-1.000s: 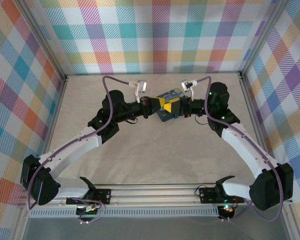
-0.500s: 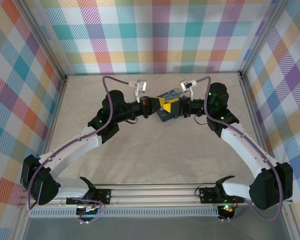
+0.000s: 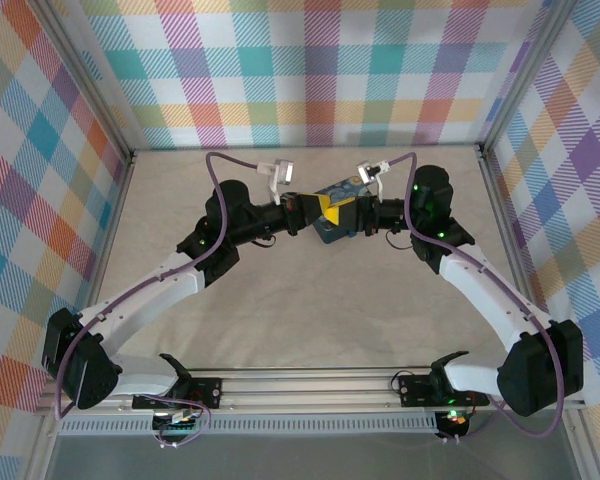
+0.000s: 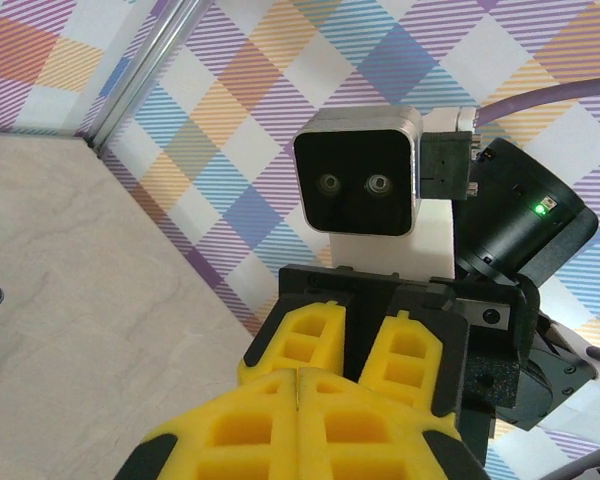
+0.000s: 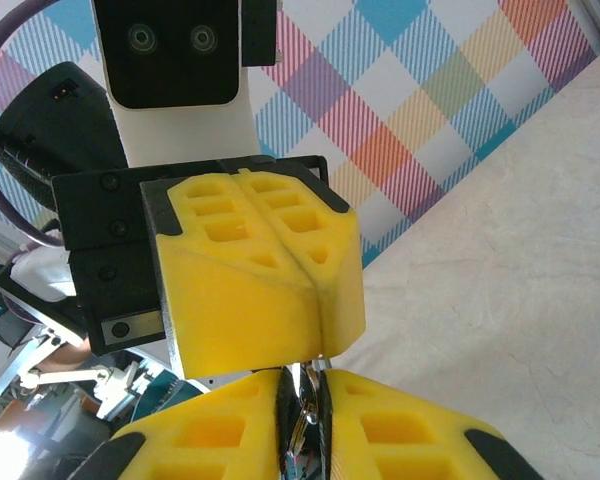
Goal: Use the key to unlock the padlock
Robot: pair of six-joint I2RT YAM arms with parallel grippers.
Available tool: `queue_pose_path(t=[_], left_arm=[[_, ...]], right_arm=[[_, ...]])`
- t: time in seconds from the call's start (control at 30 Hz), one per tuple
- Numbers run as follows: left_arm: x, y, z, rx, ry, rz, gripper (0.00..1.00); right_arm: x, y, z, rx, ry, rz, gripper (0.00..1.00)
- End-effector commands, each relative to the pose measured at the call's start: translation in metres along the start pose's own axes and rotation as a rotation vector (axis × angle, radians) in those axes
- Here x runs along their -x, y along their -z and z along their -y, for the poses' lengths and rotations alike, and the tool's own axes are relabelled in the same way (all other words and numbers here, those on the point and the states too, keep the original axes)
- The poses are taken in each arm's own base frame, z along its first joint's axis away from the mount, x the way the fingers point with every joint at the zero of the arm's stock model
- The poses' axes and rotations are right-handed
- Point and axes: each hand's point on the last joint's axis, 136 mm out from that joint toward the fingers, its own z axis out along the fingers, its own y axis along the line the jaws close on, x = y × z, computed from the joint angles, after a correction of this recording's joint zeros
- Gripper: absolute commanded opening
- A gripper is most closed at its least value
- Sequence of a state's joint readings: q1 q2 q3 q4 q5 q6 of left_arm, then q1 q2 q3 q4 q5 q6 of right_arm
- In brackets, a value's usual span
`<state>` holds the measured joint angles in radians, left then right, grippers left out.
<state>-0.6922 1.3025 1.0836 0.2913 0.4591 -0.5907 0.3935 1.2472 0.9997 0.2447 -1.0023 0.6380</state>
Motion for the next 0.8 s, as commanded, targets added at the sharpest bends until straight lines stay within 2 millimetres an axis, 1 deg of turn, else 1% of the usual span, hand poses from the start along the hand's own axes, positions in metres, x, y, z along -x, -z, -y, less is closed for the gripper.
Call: queue_pose_path(t=[0.0,0.13,0.3,0.5,0.53,0.57,0.67,0.77], left_arm=[[0.021,0.004,0.014,-0.027,-0.024,0.067,0.0],[0.021,0.004,0.012,-0.023,-0.022,0.07,0.0],[0.021,0.005,0.011,-0.014,-0.02,0.077,0.0],[0.023,0.008,0.008,0.005,-0.02,0.094,0.0],[0.022,0.008,0.007,0.011,-0.019,0.093,0.03],[0.022,0.008,0.007,0.013,-0.02,0.091,0.08],[0.022,0.008,0.003,0.038,-0.025,0.086,0.3],[0.021,0.007,-0.002,0.069,-0.035,0.076,0.45]], right_arm=[[-0.001,0.0,-0.006,0.012,0.036,-0.004,0.15],[-0.002,0.001,-0.004,0.001,0.035,-0.002,0.1],[-0.005,0.001,0.001,-0.024,0.036,0.001,0.02],[-0.013,0.005,0.008,-0.076,0.032,-0.006,0.0],[-0.014,0.006,0.009,-0.088,0.031,-0.009,0.0],[-0.016,0.007,0.01,-0.104,0.033,-0.013,0.0],[-0.024,0.012,0.014,-0.156,0.036,-0.041,0.0],[-0.033,0.019,0.018,-0.216,0.044,-0.072,0.0]])
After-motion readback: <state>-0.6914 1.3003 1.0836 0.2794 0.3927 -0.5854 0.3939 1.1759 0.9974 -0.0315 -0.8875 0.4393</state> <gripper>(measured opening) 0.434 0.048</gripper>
